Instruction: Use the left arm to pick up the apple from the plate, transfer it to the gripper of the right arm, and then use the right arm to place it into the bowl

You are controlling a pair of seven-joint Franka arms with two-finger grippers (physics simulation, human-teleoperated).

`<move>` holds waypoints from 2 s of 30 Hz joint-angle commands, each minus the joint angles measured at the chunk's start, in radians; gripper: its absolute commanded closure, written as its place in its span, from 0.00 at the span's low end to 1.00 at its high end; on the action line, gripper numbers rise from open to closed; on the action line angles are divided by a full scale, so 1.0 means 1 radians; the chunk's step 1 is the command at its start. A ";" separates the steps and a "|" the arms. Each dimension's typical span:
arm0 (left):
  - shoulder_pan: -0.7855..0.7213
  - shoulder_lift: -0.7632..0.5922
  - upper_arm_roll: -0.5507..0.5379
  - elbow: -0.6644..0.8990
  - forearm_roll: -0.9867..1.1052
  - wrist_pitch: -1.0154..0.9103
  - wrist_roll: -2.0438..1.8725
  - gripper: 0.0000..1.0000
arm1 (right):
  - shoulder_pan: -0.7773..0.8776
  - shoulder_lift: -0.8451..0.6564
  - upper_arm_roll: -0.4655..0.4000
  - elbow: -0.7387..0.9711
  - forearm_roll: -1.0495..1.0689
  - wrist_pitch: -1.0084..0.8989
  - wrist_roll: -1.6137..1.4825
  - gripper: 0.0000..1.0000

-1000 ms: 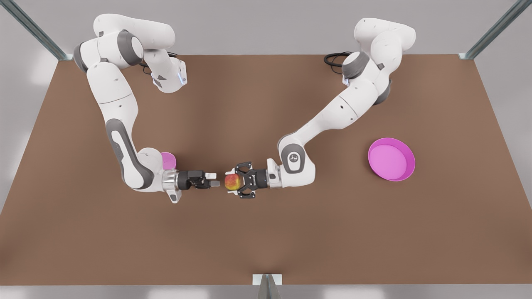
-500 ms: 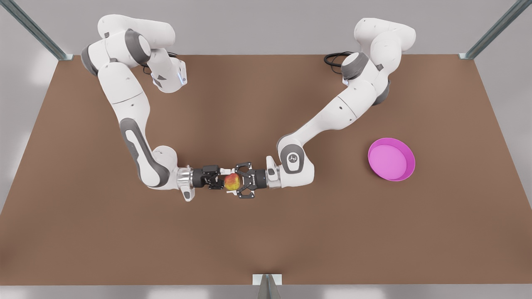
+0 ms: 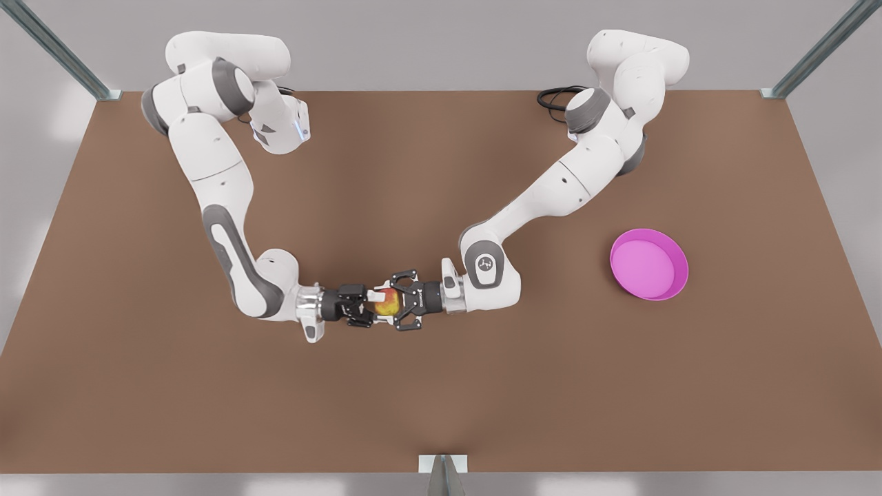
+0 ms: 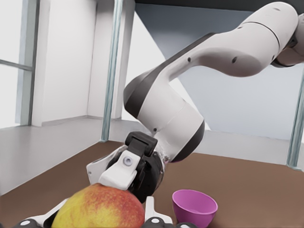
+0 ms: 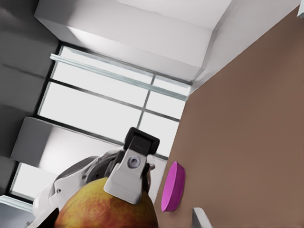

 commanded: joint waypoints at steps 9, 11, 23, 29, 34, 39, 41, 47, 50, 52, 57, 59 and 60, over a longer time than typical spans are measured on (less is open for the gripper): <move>0.000 -0.002 0.000 0.000 0.005 -0.008 0.069 0.30 | -0.002 -0.021 0.016 -0.019 0.000 -0.008 0.047 0.00; 0.000 -0.002 0.000 0.000 0.005 -0.008 0.069 0.30 | -0.005 -0.026 0.014 -0.020 -0.007 -0.011 0.072 0.00; 0.000 -0.002 0.001 0.000 0.005 -0.008 0.071 0.30 | -0.004 -0.024 0.016 -0.020 -0.009 -0.008 0.067 0.22; 0.000 -0.002 0.003 -0.001 0.005 -0.008 0.071 0.30 | -0.004 -0.024 0.014 -0.019 -0.009 -0.008 0.067 0.28; 0.002 -0.002 0.003 -0.001 0.005 -0.009 0.069 0.24 | -0.005 -0.024 0.014 -0.019 -0.011 -0.010 0.061 0.29; 0.005 -0.002 0.003 -0.006 0.003 -0.012 0.061 0.00 | -0.005 -0.023 0.014 -0.019 -0.012 -0.008 0.061 0.29; 0.009 -0.004 0.003 -0.013 0.005 -0.014 0.063 0.01 | -0.005 -0.023 0.014 -0.017 -0.012 -0.008 0.064 0.29; 0.094 -0.039 0.001 -0.124 0.017 -0.041 0.075 0.04 | -0.017 -0.023 0.013 -0.019 -0.032 -0.014 0.060 0.29; 0.219 -0.122 -0.002 -0.296 0.019 -0.101 0.098 0.04 | -0.036 -0.023 0.013 -0.019 -0.057 -0.025 0.067 0.29; 0.281 -0.217 0.001 -0.408 0.022 -0.118 0.065 0.04 | -0.068 -0.024 0.014 -0.013 -0.101 -0.045 0.098 0.29; 0.406 -0.468 0.074 -0.547 0.587 -0.124 -0.724 0.00 | -0.159 -0.016 0.005 -0.008 -0.198 -0.144 0.113 0.29; 0.466 -0.537 0.075 -0.550 0.897 -0.225 -1.085 0.00 | -0.195 -0.016 0.000 -0.005 -0.233 -0.192 0.115 0.29; 0.488 -0.580 0.075 -0.547 1.057 -0.287 -1.268 0.00 | -0.211 -0.019 -0.001 -0.003 -0.260 -0.221 0.118 0.29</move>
